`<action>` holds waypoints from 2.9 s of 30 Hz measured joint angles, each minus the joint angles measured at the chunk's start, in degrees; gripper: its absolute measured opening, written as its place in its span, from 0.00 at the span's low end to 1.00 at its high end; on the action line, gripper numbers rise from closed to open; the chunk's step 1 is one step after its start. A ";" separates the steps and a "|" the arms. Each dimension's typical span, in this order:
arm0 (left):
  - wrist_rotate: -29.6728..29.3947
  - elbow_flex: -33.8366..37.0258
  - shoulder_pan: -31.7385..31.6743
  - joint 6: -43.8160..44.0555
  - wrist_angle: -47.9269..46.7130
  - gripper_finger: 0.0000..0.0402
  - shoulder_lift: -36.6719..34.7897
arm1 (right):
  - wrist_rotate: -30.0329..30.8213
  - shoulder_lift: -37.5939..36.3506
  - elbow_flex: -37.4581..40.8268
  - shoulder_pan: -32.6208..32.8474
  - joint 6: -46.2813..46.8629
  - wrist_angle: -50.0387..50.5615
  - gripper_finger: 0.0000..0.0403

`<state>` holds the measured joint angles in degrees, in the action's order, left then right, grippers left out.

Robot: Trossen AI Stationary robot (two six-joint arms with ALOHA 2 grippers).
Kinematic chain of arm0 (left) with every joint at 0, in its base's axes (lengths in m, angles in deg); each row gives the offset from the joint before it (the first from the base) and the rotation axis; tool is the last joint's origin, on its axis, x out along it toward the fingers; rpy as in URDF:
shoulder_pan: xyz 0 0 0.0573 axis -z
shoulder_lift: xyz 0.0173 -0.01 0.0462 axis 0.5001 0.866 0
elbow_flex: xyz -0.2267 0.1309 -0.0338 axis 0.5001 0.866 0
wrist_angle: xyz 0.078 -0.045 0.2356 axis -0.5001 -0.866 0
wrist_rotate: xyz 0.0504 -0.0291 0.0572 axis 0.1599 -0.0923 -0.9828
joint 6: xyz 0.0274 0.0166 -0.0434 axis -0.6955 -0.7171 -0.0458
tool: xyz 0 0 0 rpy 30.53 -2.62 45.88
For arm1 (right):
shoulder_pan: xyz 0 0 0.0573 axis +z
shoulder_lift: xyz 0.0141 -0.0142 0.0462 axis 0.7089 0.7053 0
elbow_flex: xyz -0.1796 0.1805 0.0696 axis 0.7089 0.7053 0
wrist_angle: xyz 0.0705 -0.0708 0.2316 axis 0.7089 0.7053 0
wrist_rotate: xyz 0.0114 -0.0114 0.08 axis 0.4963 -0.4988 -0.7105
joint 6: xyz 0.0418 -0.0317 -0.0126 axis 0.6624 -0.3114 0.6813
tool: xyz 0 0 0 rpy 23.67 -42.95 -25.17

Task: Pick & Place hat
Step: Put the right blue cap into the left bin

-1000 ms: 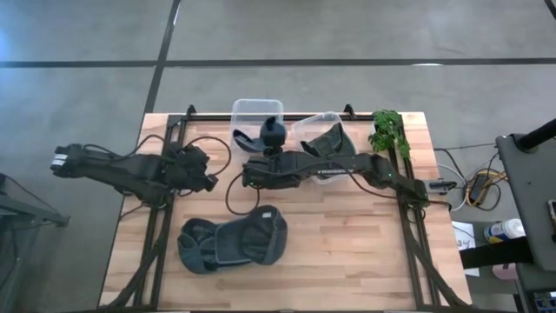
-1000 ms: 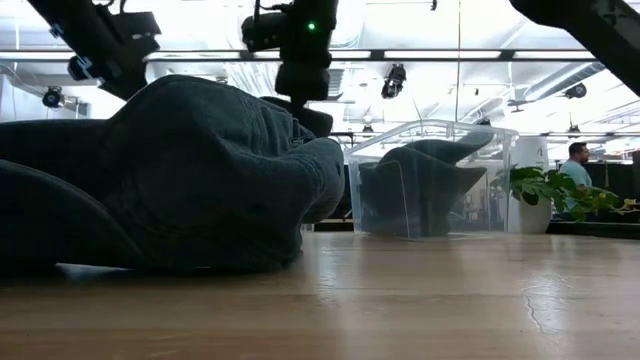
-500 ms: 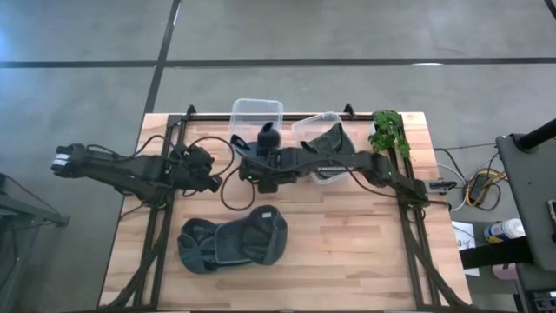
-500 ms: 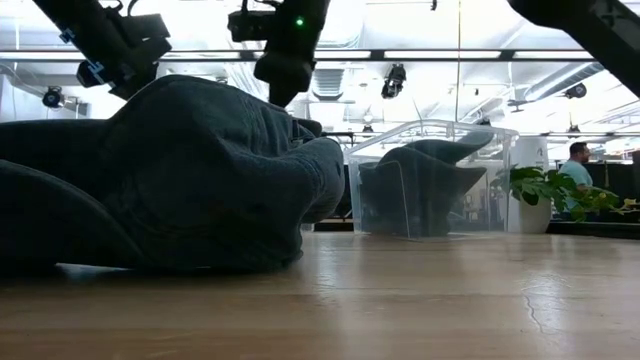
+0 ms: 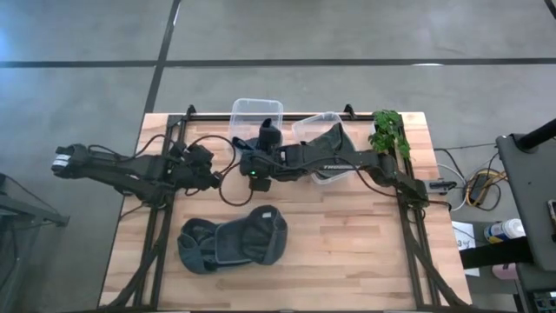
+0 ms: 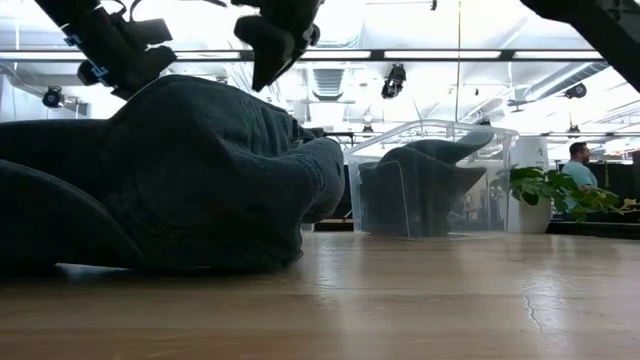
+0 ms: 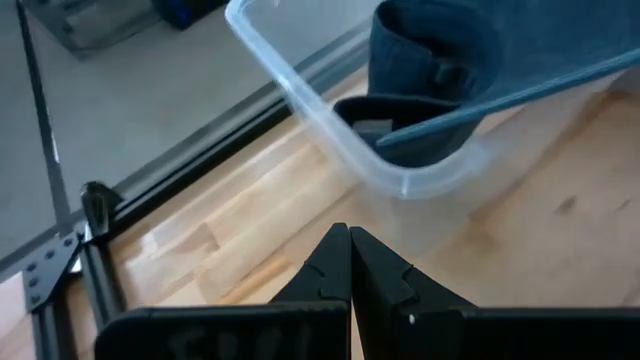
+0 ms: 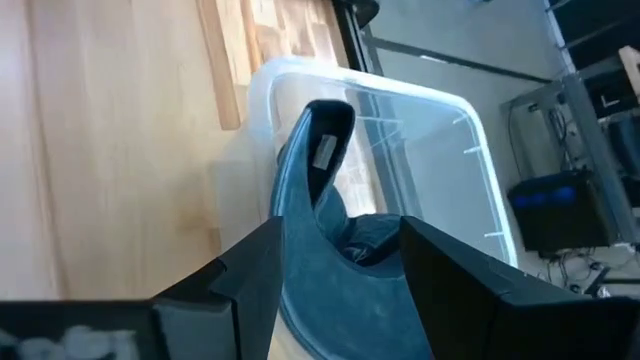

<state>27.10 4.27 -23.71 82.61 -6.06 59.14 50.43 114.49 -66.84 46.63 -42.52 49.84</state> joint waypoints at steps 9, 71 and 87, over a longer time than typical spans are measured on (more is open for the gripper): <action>10.15 0.00 -0.20 -18.31 16.05 0.00 -0.19 | -0.01 -3.92 0.04 1.10 12.56 8.54 0.48; 53.54 -5.84 -8.67 -10.08 43.40 0.00 18.50 | 24.73 -30.34 25.66 35.37 76.91 -11.49 0.41; 44.51 -5.79 6.20 5.61 19.95 0.00 9.85 | 0.21 -30.70 32.18 24.38 66.73 -1.40 0.41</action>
<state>71.62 -1.52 -17.51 88.23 13.89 68.99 50.64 83.78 -34.66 71.01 24.21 48.44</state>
